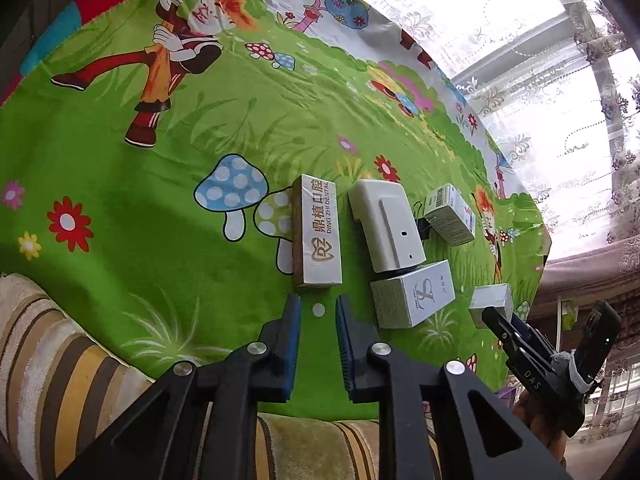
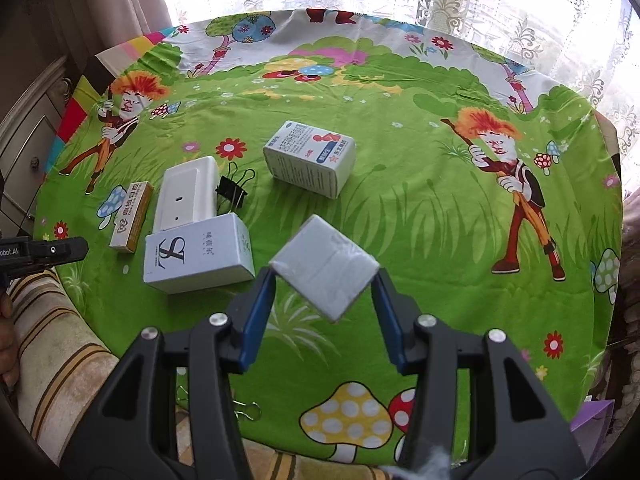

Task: Organize rigid objects
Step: 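Grasp the white cube box with the right tool, then carry both boxes into the storage box and open both tools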

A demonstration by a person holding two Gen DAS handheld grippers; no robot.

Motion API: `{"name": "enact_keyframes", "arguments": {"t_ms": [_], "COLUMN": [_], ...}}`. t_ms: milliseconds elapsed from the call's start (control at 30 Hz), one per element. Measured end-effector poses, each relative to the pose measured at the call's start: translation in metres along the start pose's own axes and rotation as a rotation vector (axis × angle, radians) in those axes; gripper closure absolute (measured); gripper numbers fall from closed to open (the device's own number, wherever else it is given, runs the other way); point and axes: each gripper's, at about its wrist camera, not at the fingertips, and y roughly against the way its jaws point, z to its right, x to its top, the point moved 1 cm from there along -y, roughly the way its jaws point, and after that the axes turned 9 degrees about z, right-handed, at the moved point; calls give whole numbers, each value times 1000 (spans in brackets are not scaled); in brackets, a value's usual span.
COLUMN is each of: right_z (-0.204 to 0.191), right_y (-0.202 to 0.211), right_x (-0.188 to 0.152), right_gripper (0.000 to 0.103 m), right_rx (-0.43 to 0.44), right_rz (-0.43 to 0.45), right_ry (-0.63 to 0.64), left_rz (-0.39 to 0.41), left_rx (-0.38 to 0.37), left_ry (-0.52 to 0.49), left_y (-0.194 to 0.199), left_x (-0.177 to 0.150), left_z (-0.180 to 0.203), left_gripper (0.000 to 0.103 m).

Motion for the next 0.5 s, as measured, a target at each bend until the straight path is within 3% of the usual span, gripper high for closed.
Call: {"name": "enact_keyframes", "arguments": {"t_ms": [167,233,300,500], "right_z": [-23,-36,-49,-64], "right_y": [45,61,74,91], "right_x": [-14,-23,-32,-50], "right_gripper": [49,49,49,49], "right_rx": [21,28,40,-30], "right_rz": [26,41,59,108], "right_ry": [-58,-60,-58,-31], "left_rz": [-11,-11,-9,-37], "left_rx": [73,110,143,247], "left_ry": [-44,-76,-113,-206], "left_y": [-9,-13,-18,-42], "left_x": [9,16,21,24], "left_z": [11,18,26,45], "left_gripper": [71,60,56,54]}}
